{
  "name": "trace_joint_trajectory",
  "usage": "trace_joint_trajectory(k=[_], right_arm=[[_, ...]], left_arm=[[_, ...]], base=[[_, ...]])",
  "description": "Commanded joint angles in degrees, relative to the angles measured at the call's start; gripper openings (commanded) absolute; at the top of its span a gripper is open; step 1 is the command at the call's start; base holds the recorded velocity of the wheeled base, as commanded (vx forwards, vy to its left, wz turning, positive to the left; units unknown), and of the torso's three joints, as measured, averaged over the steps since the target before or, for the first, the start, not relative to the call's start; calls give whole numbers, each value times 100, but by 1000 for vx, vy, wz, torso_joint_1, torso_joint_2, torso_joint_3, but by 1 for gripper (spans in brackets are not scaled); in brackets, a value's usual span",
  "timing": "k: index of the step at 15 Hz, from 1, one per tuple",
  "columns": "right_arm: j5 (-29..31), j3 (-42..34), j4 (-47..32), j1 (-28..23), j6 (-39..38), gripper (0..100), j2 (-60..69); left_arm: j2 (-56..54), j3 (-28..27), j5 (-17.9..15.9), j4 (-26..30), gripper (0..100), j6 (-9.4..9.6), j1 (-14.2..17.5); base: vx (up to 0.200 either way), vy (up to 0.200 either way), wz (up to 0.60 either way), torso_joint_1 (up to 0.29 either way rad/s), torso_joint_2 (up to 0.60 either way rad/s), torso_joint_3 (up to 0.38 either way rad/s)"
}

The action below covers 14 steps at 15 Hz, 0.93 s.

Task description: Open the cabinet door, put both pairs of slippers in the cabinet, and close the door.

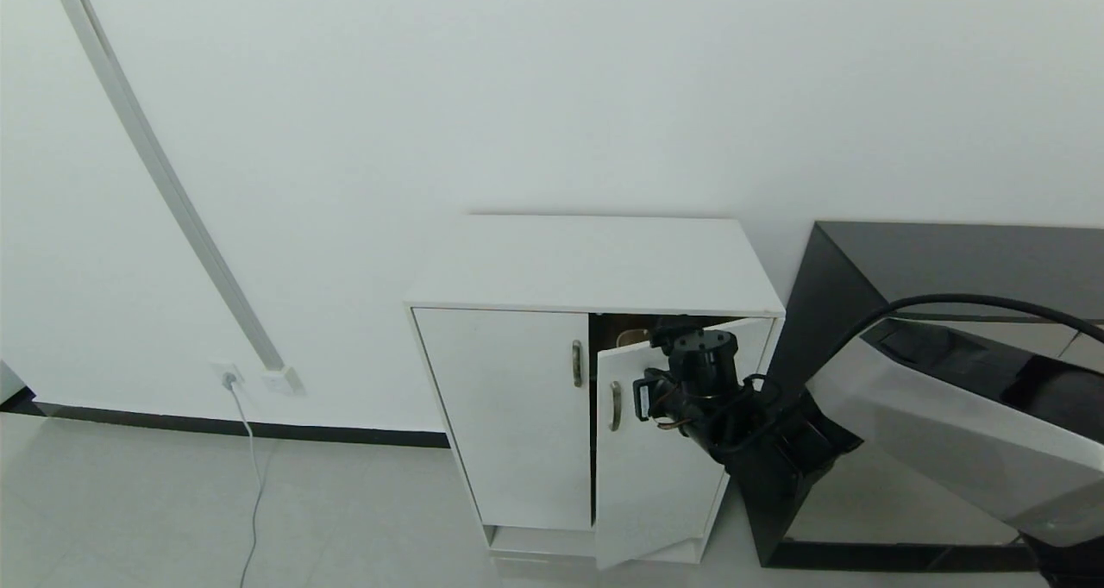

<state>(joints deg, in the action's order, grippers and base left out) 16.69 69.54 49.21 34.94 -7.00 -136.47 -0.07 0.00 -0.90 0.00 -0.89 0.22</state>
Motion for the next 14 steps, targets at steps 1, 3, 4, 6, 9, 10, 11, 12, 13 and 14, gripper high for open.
trace_joint_trajectory(k=[1,3,4,6,9,10,11,12,13,14], right_arm=[[1,306,-35,-84,14,0,-266],[1,508,-166,-136,14,0,-354],[-8,772,-307,-189,14,0,-442],[-8,1036,-430,-233,14,0,-529],[-8,1299,-483,-259,14,0,-626],[-17,1335,-492,-259,23,0,-635],[-87,1405,-492,-268,23,0,-679],[-96,1458,-527,-277,23,0,-696],[-113,1510,-562,-286,23,0,-705],[-113,1581,-588,-312,23,0,-749]], left_arm=[[7,0,2,0,0,1,4],[7,0,2,0,0,-8,4],[7,0,2,0,0,-8,-4],[7,0,2,0,0,-8,4],[7,0,2,0,0,-8,-4],[7,0,2,0,0,-8,4],[7,0,2,0,0,-8,4],[7,0,2,0,0,-8,-4],[7,0,2,0,0,-8,4],[7,0,2,0,0,-8,4]], base=[[0,0,0,0,0,0],[0,0,0,0,0,0],[0,0,0,0,0,0],[0,0,0,0,0,0],[0,0,0,0,0,0],[0,0,0,0,0,0],[0,0,0,0,0,0],[0,0,0,0,0,0],[0,0,0,0,0,0],[0,0,0,0,0,0]])
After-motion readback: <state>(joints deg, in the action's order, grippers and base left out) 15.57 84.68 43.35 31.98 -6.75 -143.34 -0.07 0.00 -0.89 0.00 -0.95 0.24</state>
